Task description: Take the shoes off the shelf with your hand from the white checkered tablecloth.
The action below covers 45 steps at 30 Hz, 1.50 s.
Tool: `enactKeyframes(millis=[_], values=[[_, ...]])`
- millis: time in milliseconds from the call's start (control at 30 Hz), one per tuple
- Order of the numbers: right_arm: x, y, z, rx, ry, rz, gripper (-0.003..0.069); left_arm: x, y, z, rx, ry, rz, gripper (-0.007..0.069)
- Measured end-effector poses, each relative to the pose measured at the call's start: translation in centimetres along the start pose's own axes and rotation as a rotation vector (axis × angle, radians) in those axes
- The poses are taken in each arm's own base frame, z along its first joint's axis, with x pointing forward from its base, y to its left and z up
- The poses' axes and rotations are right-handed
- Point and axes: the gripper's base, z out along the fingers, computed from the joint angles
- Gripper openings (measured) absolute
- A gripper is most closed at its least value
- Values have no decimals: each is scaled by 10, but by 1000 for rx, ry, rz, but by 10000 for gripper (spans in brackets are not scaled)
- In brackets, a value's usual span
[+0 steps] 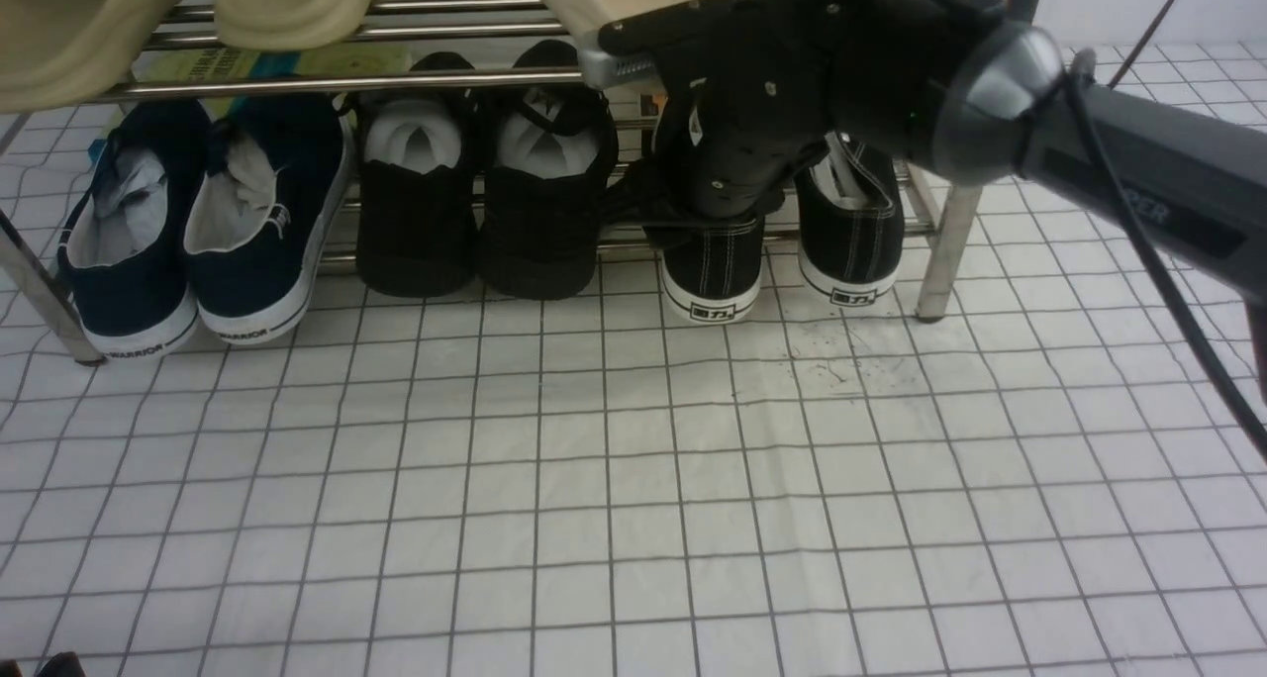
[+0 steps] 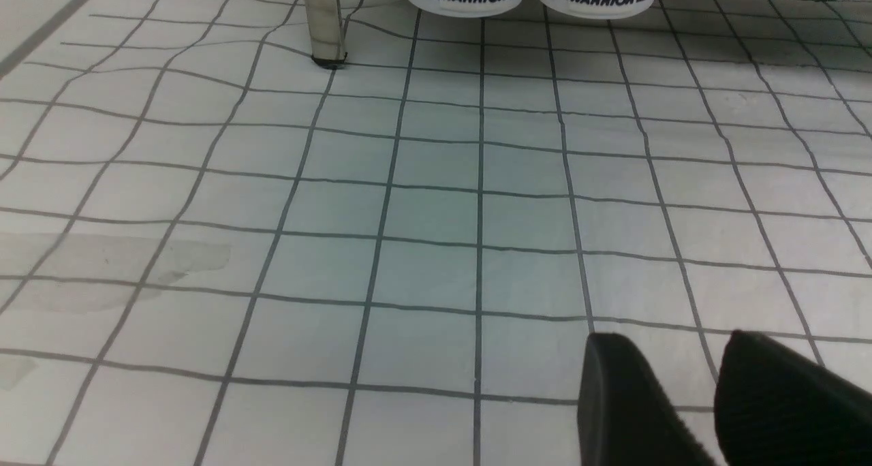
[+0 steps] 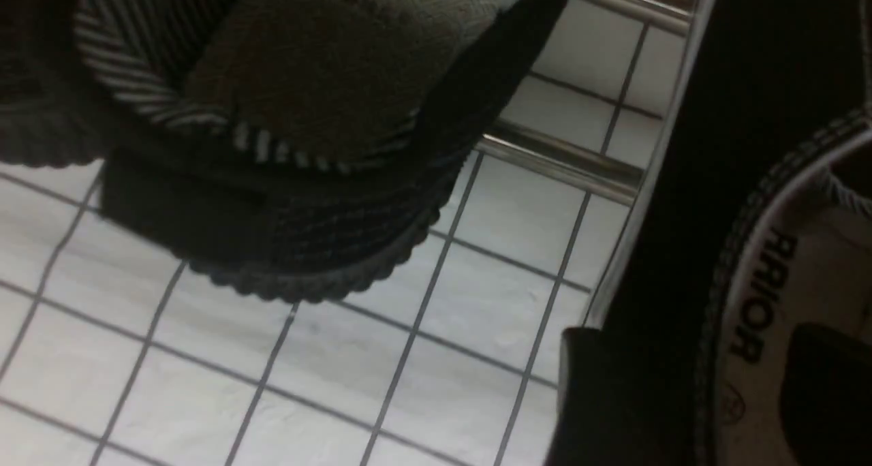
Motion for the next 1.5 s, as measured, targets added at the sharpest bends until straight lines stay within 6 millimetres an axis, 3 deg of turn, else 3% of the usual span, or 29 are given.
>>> enactKeyframes(millis=[133,200,300,933,1133,1300,1500], values=[[0,0,4,0,-10,-4,276,0,0,0,0,0,0,239],[0,0,4,3,-6,-6,125,0,0,0,0,0,0,239],[-1,0,3,8,4,-5,11,0,0,0,0,0,0,239],[-10,-3,-31,59,155,-31,2,0,0,0,0,0,0,239],[-7,9,-42,66,163,-67,3,0,0,0,0,0,0,239],[-8,24,-76,56,118,-107,4,0,0,0,0,1,0,239],[-13,32,-131,-46,39,-84,8,0,0,0,0,1,0,239]])
